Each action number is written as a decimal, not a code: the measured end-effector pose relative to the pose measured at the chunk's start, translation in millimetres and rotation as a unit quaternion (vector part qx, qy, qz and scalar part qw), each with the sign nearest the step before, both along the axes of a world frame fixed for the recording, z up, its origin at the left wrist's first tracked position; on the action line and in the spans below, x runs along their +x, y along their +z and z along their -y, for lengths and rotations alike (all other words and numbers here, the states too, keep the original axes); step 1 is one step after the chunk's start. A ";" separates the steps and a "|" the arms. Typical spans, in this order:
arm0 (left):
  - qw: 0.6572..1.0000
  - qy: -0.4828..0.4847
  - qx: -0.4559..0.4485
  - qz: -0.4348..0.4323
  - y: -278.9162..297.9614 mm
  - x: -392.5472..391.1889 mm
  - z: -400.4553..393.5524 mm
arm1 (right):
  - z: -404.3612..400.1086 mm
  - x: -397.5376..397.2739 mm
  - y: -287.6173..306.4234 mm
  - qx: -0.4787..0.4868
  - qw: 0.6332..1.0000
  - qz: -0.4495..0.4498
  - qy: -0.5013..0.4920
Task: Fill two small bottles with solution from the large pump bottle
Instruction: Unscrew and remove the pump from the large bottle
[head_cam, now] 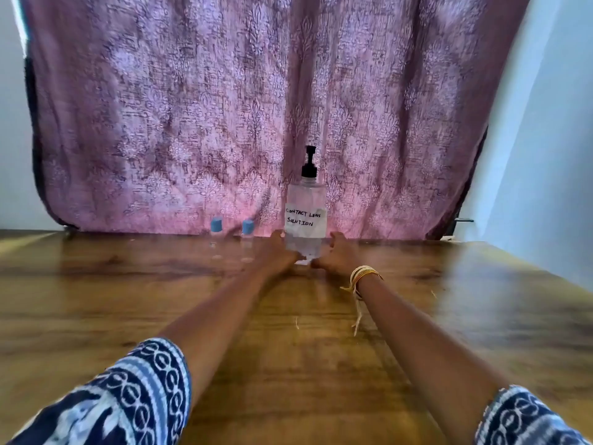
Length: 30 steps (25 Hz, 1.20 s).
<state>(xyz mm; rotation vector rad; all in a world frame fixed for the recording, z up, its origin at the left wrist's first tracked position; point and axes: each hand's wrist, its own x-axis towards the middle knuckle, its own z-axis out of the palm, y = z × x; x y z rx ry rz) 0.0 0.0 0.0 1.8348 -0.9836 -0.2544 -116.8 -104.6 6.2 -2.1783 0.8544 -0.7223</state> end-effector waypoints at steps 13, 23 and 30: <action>0.995 -0.071 -0.026 0.071 -9.9 -23.9 -40.1 | -32.7 -38.0 -4.4 0.037 0.995 0.074 0.045; 0.989 -0.088 0.016 0.117 -7.3 -131.1 -147.1 | -137.0 -158.5 3.7 0.052 0.995 0.037 0.073; 0.984 -0.174 -0.005 0.034 48.8 -149.3 -162.9 | -150.2 -187.4 48.5 0.096 0.988 0.080 0.091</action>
